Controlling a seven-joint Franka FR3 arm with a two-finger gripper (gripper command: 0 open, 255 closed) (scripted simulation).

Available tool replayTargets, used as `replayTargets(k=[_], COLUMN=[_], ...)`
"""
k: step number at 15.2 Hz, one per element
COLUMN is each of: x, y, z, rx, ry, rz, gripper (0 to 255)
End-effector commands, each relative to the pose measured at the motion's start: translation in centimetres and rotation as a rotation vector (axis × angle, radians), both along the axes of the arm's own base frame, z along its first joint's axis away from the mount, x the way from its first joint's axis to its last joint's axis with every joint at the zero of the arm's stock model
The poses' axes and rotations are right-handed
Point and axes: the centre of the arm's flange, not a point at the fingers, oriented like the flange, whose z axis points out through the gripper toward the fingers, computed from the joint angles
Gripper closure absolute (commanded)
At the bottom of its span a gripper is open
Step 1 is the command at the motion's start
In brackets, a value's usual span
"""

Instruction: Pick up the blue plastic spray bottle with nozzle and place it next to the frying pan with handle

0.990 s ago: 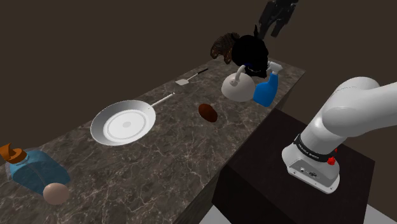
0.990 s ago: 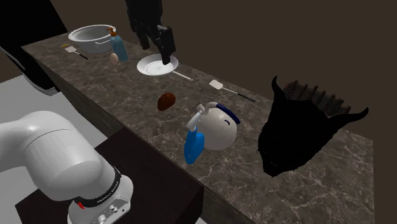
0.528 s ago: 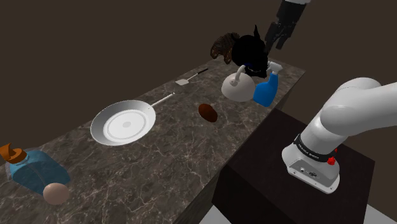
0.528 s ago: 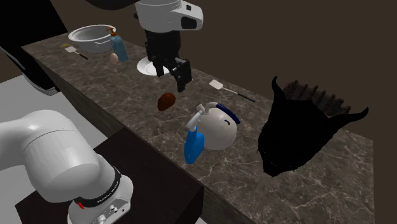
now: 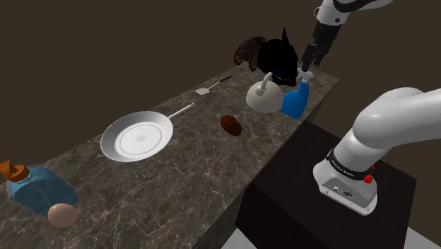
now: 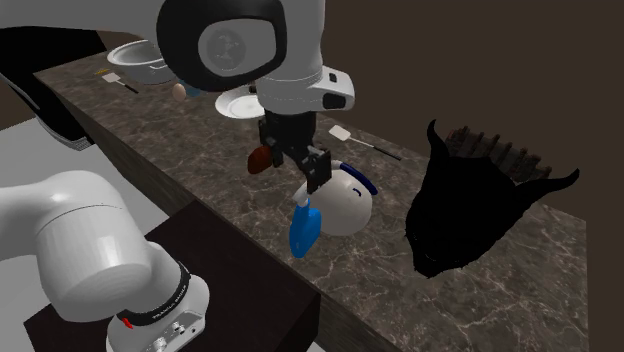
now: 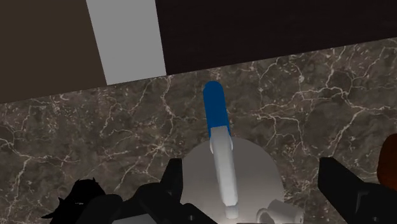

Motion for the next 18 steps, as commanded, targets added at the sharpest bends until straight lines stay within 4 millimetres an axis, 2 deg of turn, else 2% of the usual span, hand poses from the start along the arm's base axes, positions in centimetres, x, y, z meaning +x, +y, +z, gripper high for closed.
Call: replayTargets(k=[1,8,16,17,18], x=[-0.3,-0.3,-0.3,-0.3,-0.3], y=[-1.3,-1.3,-1.3,-1.3,-1.3], z=[-1.2,-5.2,-5.2,-5.2,-5.2], rx=[-0.009,-0.009,-0.009,-0.009,-0.009], ry=[0.008,0.008,0.008,0.008,0.008], rz=[0.002,0.002,0.002,0.002,0.002], gripper=[0,0,0,255,255])
